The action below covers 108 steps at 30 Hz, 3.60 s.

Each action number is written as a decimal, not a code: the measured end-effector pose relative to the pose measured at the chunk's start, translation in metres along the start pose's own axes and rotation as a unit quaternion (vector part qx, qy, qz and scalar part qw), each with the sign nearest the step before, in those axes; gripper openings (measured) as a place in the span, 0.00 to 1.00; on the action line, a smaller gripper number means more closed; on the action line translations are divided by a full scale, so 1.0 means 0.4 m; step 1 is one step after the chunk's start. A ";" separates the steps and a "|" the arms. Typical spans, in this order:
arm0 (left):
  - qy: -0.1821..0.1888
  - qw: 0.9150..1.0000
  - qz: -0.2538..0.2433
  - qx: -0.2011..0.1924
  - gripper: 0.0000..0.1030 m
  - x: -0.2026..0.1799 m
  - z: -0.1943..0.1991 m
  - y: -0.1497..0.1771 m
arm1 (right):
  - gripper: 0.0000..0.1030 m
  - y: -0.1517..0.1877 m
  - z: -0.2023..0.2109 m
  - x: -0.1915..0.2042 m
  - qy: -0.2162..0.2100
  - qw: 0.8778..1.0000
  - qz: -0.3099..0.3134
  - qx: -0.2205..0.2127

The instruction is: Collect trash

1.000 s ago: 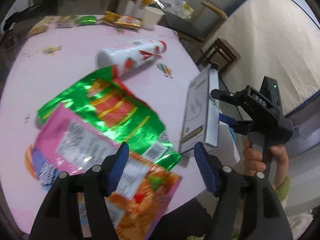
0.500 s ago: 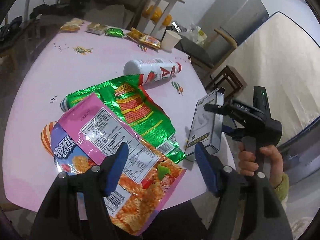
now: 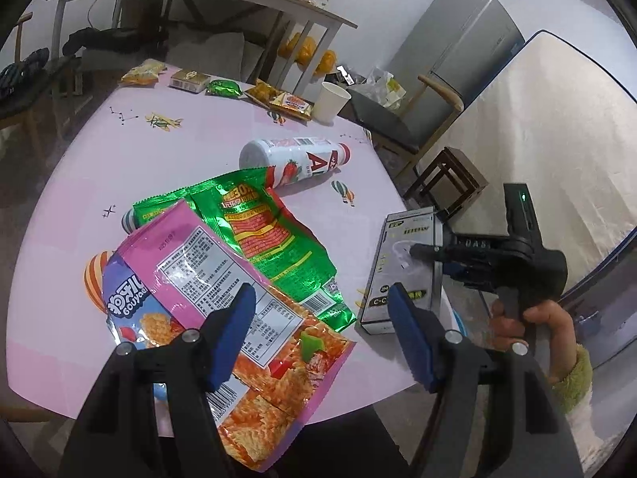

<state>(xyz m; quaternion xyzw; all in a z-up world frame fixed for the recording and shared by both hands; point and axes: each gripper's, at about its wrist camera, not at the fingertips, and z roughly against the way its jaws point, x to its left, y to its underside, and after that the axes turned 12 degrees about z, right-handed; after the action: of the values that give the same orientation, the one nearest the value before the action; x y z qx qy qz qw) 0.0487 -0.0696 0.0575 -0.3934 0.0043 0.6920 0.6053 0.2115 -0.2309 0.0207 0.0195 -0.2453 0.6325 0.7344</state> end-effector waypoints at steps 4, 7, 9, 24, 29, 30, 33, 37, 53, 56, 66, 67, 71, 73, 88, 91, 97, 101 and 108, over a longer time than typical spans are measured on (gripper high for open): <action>0.004 1.000 0.001 -0.001 0.64 0.007 -0.004 -0.006 | 0.30 0.012 0.003 -0.013 -0.008 1.000 -0.008 -0.001; 0.004 1.000 0.001 -0.002 0.64 0.008 -0.001 -0.007 | 0.26 0.012 0.010 -0.017 -0.023 1.000 -0.016 -0.008; 0.004 1.000 0.001 -0.003 0.64 0.010 -0.001 -0.011 | 0.23 0.009 0.013 -0.020 -0.036 0.999 -0.022 -0.010; -0.001 1.000 0.009 -0.008 0.65 0.033 -0.005 -0.030 | 0.21 -0.003 0.017 -0.003 -0.086 0.996 -0.029 -0.018; -0.002 1.000 0.010 -0.009 0.64 0.040 -0.007 -0.034 | 0.21 -0.006 0.024 0.000 -0.088 0.995 -0.029 -0.023; -0.003 1.000 0.009 -0.010 0.64 0.039 -0.007 -0.033 | 0.21 -0.006 0.024 0.000 -0.089 0.995 -0.029 -0.024; -0.004 1.000 0.009 -0.010 0.65 0.041 -0.008 -0.035 | 0.21 -0.006 0.024 -0.004 -0.092 0.995 -0.032 -0.025; -0.006 1.000 0.010 -0.012 0.65 0.044 -0.009 -0.038 | 0.21 -0.004 0.021 -0.011 -0.096 0.994 -0.036 -0.025; -0.029 0.999 -0.018 -0.025 0.74 0.020 -0.003 -0.081 | 0.21 -0.011 0.018 -0.045 -0.125 0.990 -0.049 -0.035; -0.022 0.999 -0.030 -0.030 0.81 0.014 0.007 -0.133 | 0.21 -0.013 0.017 -0.066 -0.143 0.987 -0.057 -0.038; -0.016 0.995 -0.098 0.028 0.90 -0.021 -0.161 -0.352 | 0.21 -0.011 0.006 -0.105 -0.186 0.978 -0.078 -0.047; -0.023 0.993 -0.107 0.032 0.90 -0.028 -0.194 -0.369 | 0.21 -0.012 0.002 -0.107 -0.188 0.978 -0.079 -0.045; -0.071 0.986 -0.140 0.057 0.90 -0.041 -0.329 -0.422 | 0.21 -0.021 -0.011 -0.112 -0.199 0.976 -0.076 -0.034; -0.092 0.981 -0.156 0.074 0.90 -0.038 -0.393 -0.441 | 0.21 -0.023 -0.014 -0.114 -0.204 0.975 -0.077 -0.030; -0.157 0.943 -0.230 0.180 0.77 -0.031 -0.684 -0.477 | 0.21 -0.033 -0.028 -0.135 -0.230 0.969 -0.092 -0.021; -0.154 0.942 -0.237 0.179 0.76 -0.038 -0.687 -0.476 | 0.21 -0.028 -0.030 -0.145 -0.237 0.966 -0.099 -0.021; -0.138 0.951 -0.226 0.162 0.65 -0.053 -0.663 -0.483 | 0.21 -0.017 -0.016 -0.162 -0.245 0.963 -0.111 -0.033; -0.122 0.957 -0.217 0.148 0.62 -0.075 -0.628 -0.493 | 0.21 -0.011 0.012 -0.165 -0.245 0.962 -0.108 -0.047; -0.086 0.969 -0.177 0.150 0.59 -0.099 -0.557 -0.484 | 0.21 0.005 0.045 -0.171 -0.248 0.960 -0.108 -0.067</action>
<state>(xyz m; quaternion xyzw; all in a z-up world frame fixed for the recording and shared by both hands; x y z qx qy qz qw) 0.3301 -0.1582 0.0164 -0.2315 -0.0137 0.5966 0.7683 0.1982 -0.2996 0.0099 0.1532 -0.4577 0.5069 0.7142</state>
